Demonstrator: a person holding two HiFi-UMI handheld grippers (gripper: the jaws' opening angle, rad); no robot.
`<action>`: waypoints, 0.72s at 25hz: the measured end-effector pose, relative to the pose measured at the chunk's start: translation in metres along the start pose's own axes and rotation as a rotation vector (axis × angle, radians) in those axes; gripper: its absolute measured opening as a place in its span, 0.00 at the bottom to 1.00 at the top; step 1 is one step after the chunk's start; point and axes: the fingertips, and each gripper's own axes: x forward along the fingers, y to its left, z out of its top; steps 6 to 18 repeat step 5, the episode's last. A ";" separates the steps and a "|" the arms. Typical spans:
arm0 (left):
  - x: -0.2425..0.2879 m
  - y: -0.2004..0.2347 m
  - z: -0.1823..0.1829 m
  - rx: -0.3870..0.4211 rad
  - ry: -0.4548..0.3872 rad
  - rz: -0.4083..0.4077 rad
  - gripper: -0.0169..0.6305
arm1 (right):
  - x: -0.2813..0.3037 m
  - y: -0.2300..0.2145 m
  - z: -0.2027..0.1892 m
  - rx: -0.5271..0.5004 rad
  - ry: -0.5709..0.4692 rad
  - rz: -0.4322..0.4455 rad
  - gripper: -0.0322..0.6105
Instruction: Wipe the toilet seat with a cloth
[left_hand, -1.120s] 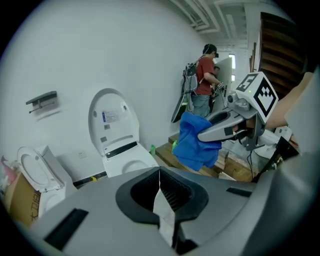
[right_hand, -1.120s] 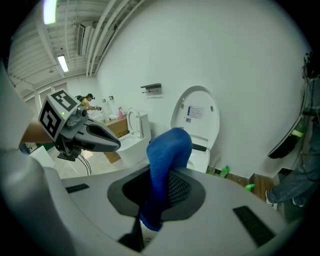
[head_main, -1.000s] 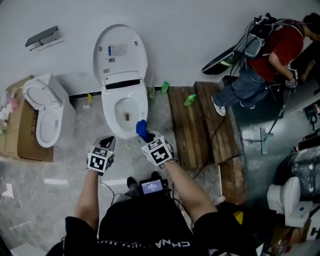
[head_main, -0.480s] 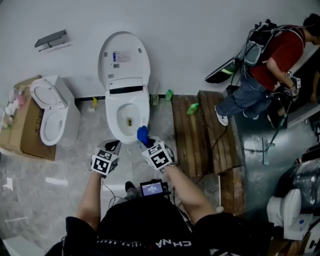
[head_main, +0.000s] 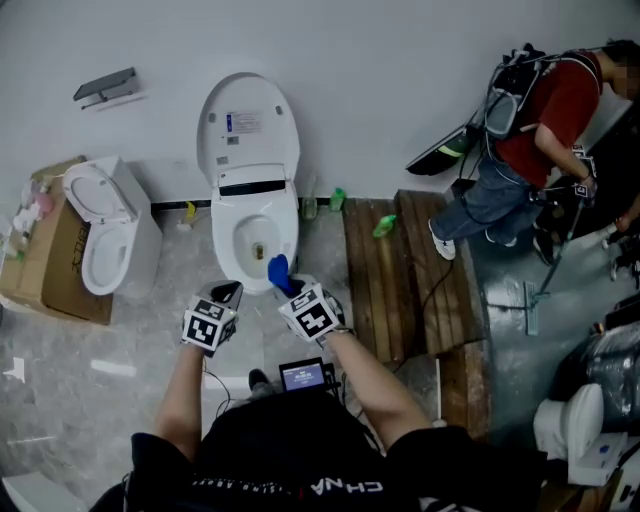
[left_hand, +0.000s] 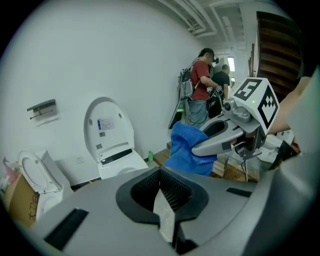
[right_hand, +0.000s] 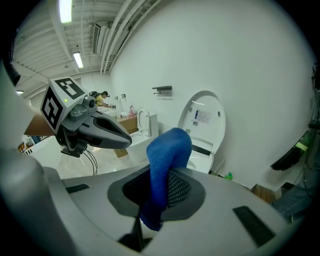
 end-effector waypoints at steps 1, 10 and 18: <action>0.000 -0.001 0.001 -0.002 -0.001 0.000 0.05 | 0.000 0.000 0.000 -0.005 0.003 0.002 0.13; 0.002 -0.005 0.004 -0.016 -0.010 -0.014 0.05 | 0.001 0.003 -0.001 -0.032 0.017 0.012 0.13; 0.002 -0.005 0.004 -0.016 -0.010 -0.014 0.05 | 0.001 0.003 -0.001 -0.032 0.017 0.012 0.13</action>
